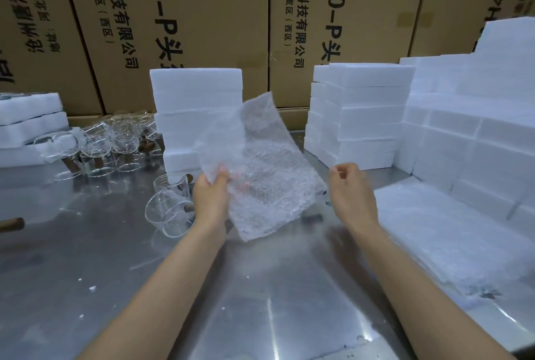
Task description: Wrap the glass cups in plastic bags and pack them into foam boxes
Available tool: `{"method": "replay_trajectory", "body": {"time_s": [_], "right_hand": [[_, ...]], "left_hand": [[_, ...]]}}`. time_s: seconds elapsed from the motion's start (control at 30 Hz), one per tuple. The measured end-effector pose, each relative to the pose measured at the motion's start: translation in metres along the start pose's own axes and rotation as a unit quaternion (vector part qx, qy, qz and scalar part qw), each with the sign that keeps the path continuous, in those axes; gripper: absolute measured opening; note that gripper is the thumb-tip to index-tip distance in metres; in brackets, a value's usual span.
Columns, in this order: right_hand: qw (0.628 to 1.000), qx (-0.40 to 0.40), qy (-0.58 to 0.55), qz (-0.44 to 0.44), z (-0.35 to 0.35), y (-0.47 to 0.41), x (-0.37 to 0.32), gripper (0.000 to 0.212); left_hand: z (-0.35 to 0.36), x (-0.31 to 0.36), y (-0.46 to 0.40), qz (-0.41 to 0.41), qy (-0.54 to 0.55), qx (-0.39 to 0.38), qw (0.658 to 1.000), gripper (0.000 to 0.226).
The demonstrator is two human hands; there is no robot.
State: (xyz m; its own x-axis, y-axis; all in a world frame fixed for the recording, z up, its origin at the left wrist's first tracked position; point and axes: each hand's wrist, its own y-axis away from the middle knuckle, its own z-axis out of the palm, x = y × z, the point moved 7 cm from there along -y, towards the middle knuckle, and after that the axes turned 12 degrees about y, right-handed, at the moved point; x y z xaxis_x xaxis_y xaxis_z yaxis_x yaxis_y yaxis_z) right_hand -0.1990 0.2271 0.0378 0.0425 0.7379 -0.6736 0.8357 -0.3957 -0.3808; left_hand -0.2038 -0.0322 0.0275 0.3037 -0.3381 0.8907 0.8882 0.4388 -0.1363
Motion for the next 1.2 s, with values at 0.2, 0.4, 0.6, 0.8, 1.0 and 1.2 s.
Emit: {"method": "replay_trajectory", "body": {"time_s": [0.2,0.4,0.6,0.8,1.0,1.2], "right_hand": [[0.991,-0.126,0.046,0.004,0.036,0.002,0.008,0.030],[0.989,-0.147,0.009,0.016,0.045,-0.004,0.010,0.033],[0.984,-0.147,-0.094,-0.019,0.042,-0.003,0.001,0.031],[0.954,-0.087,-0.264,0.113,0.027,-0.007,0.014,0.043],[0.949,0.025,-0.265,0.171,0.008,-0.009,0.031,0.046],[0.957,0.113,-0.246,0.102,-0.013,-0.006,0.017,0.028]], "left_hand": [[-0.007,0.002,0.002,0.072,-0.181,0.044,0.980,0.062],[0.041,0.036,0.051,0.402,-0.322,-0.154,0.843,0.064],[0.058,0.010,0.065,0.406,-0.433,-0.284,0.753,0.045],[0.040,-0.011,0.035,0.272,-0.421,-0.283,0.818,0.015],[0.044,-0.011,0.035,0.286,-0.376,-0.268,0.839,0.014],[0.038,0.011,0.039,0.294,-0.208,-0.194,0.912,0.021]]}}
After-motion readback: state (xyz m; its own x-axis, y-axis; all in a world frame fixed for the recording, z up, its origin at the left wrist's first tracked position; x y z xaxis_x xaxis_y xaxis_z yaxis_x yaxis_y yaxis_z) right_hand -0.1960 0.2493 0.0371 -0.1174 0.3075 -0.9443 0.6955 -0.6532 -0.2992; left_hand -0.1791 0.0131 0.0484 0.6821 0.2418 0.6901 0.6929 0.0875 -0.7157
